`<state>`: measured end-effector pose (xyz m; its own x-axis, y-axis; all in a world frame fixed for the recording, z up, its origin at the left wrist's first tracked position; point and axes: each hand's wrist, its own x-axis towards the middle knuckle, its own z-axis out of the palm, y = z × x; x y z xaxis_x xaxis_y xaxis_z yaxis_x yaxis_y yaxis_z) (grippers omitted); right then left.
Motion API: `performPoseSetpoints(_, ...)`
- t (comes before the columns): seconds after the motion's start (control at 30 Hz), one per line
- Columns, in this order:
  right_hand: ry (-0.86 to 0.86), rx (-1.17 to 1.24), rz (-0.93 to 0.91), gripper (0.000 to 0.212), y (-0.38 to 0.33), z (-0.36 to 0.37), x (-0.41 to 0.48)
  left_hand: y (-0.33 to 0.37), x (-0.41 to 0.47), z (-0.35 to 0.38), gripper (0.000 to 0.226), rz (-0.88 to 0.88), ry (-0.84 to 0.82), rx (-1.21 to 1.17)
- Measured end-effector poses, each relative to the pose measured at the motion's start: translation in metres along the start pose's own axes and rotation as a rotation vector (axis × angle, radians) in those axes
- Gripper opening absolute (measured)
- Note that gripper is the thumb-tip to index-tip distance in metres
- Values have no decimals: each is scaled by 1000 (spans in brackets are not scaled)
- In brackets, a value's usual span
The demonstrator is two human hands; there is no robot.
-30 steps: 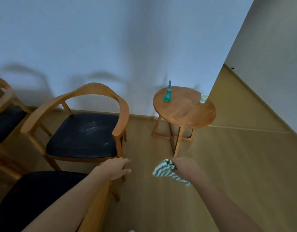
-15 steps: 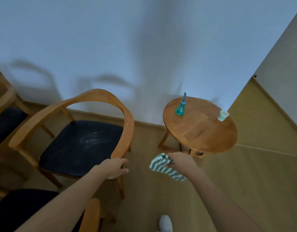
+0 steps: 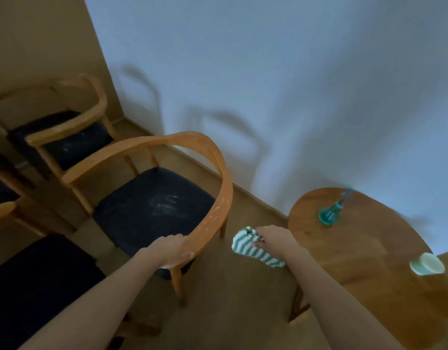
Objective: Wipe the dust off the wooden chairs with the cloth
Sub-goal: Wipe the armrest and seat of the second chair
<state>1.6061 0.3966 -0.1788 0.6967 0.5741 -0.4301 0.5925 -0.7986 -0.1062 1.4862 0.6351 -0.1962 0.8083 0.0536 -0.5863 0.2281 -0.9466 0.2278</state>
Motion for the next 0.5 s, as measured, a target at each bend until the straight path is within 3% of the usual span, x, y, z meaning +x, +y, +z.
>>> performPoseSetpoints(0.27,7,40,-107,18,-7,-27,85,-37,38,-36,58,-103,109,-17)
performPoseSetpoints(0.5,2,-65,-223,17,-6,-50,148,-56,59,-39,60,-202,77,-61)
